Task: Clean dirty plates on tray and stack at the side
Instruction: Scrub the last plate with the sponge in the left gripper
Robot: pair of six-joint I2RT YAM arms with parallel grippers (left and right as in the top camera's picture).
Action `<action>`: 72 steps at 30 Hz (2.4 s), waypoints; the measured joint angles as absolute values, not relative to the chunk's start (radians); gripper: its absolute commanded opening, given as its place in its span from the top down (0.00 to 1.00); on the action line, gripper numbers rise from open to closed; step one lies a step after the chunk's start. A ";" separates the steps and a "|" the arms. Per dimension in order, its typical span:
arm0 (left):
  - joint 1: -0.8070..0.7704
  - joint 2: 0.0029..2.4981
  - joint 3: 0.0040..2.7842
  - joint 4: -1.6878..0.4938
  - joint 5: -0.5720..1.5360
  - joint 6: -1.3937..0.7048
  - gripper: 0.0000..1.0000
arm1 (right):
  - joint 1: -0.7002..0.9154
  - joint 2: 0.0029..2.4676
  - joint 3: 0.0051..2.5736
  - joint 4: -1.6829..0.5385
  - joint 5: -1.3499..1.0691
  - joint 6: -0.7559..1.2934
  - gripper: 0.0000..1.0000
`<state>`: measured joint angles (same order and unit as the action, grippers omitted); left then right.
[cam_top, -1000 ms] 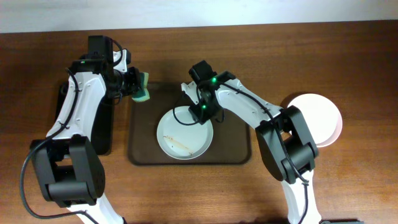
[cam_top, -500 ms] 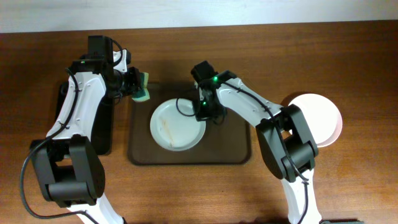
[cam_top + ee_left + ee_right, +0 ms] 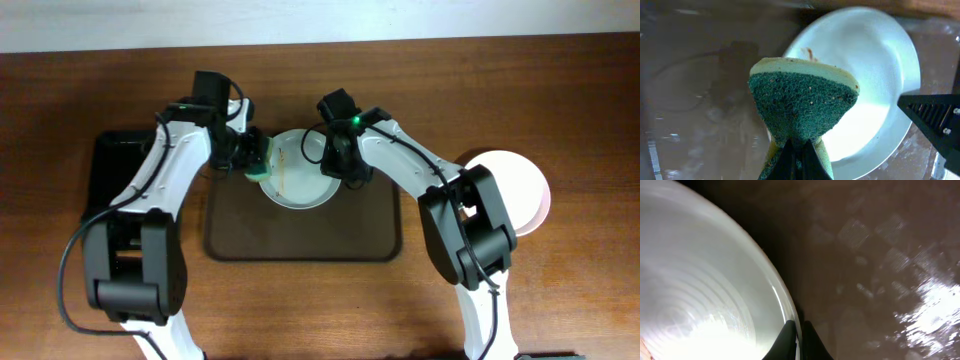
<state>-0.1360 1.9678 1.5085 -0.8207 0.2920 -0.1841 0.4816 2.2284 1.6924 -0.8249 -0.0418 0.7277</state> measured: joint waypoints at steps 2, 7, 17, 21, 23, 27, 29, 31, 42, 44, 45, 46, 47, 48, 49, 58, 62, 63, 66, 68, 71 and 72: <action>-0.160 1.982 1.507 -0.817 0.266 -0.197 0.99 | 0.488 2.228 1.692 -0.810 -0.041 0.735 0.96; -0.231 1.994 1.492 -0.739 0.162 -0.256 0.99 | 0.491 2.228 1.692 -0.794 -0.044 0.742 0.96; -0.330 2.079 1.485 -0.645 -0.049 -0.288 0.99 | 0.495 2.228 1.692 -0.807 -0.049 0.725 0.96; -0.331 2.101 1.494 -0.687 -0.083 -0.289 0.99 | 0.495 2.228 1.692 -0.807 -0.054 0.722 0.96; -0.331 2.103 1.505 -0.746 -0.083 -0.288 0.99 | 0.499 2.228 1.692 -0.808 -0.061 0.714 0.96; -0.327 2.103 1.514 -0.855 -0.057 -0.204 0.99 | 0.507 2.228 1.692 -0.810 -0.069 0.699 0.96; -0.324 2.103 1.515 -0.883 -0.023 -0.126 0.99 | 0.507 2.228 1.692 -0.810 -0.069 0.698 0.96; -0.316 2.103 1.515 -0.891 0.037 -0.033 1.00 | 0.507 2.228 1.692 -0.810 -0.069 0.696 0.96; -0.302 2.122 1.493 -0.566 0.147 0.022 0.99 | 0.492 2.228 1.692 -0.811 -0.042 0.698 0.96; -0.300 2.127 1.489 -0.502 0.136 -0.021 0.99 | 0.492 2.228 1.692 -0.811 -0.042 0.699 0.96; -0.300 2.127 1.489 -0.495 0.132 -0.027 0.99 | 0.492 2.228 1.692 -0.811 -0.043 0.699 0.96; -0.300 2.127 1.488 -0.487 0.119 -0.034 0.99 | 0.493 2.228 1.692 -0.811 -0.043 0.699 0.96; -0.300 2.127 1.488 -0.485 0.105 -0.043 1.00 | 0.493 2.228 1.692 -0.810 -0.043 0.699 0.96; -0.302 2.127 1.488 -0.489 0.080 -0.058 1.00 | 0.496 2.228 1.692 -0.807 -0.046 0.699 0.96; -0.303 2.127 1.488 -0.495 0.056 -0.075 1.00 | 0.500 2.228 1.692 -0.803 -0.047 0.699 0.96; -0.307 2.122 1.514 -0.701 -0.103 -0.260 1.00 | 0.529 2.230 1.692 -0.794 -0.089 0.690 0.96; -0.303 2.121 1.534 -0.813 -0.089 -0.280 0.99 | 0.529 2.230 1.692 -0.803 -0.100 0.676 0.96; -0.299 2.121 1.541 -0.849 -0.080 -0.282 0.99 | 0.529 2.230 1.692 -0.803 -0.102 0.675 0.96; -0.281 2.127 1.582 -0.978 -0.040 -0.286 0.99 | 0.529 2.230 1.692 -0.805 -0.102 0.672 0.96; -0.264 2.143 1.637 -1.067 -0.007 -0.286 0.99 | 0.529 2.230 1.692 -0.807 -0.102 0.669 0.96; -0.224 2.164 1.758 -1.169 0.048 -0.281 0.99 | 0.528 2.230 1.692 -0.807 -0.094 0.669 0.96; -0.210 2.166 1.800 -1.185 0.068 -0.277 0.99 | 0.526 2.230 1.692 -0.807 -0.094 0.668 0.96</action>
<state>-0.2104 2.1662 1.8000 -1.1851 0.0685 -0.2768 0.5262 2.2295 1.6924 -0.8074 -0.0940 0.6682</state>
